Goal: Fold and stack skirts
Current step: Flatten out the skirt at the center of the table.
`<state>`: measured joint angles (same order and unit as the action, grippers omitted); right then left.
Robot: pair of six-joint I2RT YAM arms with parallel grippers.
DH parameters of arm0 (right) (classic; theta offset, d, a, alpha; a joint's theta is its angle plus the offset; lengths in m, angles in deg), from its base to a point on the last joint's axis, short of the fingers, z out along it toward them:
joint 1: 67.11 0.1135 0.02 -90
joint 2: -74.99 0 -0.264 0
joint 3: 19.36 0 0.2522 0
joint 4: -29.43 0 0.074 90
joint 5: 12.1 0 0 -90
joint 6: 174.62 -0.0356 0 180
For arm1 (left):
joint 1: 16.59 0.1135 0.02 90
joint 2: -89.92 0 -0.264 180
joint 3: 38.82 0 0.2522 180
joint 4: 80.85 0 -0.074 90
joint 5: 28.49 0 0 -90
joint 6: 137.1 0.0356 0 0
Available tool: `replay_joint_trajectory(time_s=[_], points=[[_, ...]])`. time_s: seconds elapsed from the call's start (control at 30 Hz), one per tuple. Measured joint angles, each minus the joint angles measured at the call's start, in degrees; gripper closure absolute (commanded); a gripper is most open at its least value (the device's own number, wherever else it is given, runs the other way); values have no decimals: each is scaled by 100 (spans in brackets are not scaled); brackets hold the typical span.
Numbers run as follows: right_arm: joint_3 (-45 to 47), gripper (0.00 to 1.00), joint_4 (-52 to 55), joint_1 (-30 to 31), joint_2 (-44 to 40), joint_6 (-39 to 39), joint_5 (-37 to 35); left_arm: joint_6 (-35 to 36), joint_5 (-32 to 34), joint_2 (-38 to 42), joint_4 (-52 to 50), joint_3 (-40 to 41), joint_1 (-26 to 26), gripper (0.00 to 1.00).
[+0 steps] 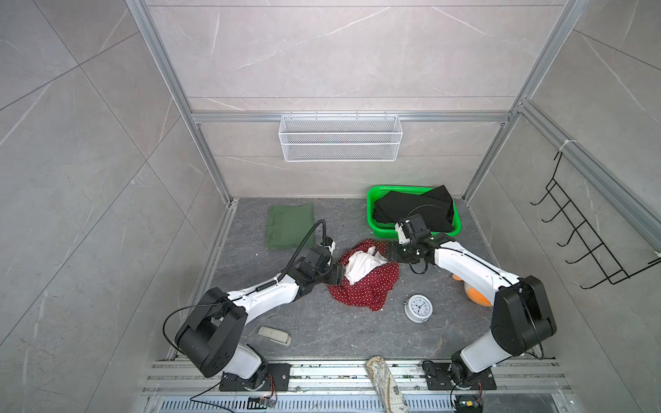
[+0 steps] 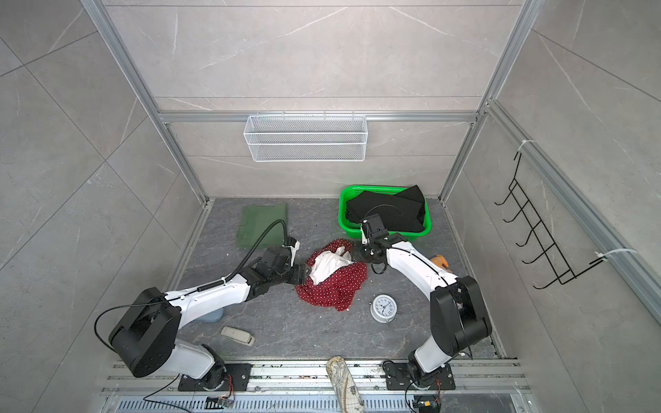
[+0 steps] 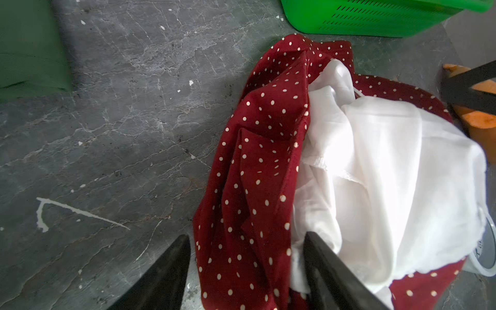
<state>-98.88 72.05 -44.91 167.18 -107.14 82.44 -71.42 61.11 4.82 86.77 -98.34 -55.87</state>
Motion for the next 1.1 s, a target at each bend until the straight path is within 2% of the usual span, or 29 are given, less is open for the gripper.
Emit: replay_joint_trajectory(time_s=[0.13,0.2,0.23,0.37,0.43,0.6,0.73,0.9,1.0,1.1], points=[[190,49,-195,0,144,-7,177,-151,-210,-203,199,-7,0,76],[269,57,-251,0,184,-20,262,-240,-317,-317,269,-9,0,92],[293,64,-280,0,201,-24,293,-258,-330,-356,297,-9,0,100],[442,92,-389,0,212,-42,365,-317,-417,-404,262,-87,0,100],[496,100,-389,0,203,-55,341,-286,-372,-402,81,-273,0,100],[570,100,-341,0,-105,-57,120,13,-33,-315,-619,-1062,68,100],[568,100,-341,0,-551,-46,-125,334,107,-177,-1182,-1858,402,100],[297,100,-321,7,-894,26,-341,890,175,-181,-2035,-3318,890,100],[9,100,-378,24,-1060,144,-352,1274,177,-286,-2444,-4266,944,100],[-173,100,-411,28,-1340,315,-367,1620,175,-282,-2702,-4863,901,100]])
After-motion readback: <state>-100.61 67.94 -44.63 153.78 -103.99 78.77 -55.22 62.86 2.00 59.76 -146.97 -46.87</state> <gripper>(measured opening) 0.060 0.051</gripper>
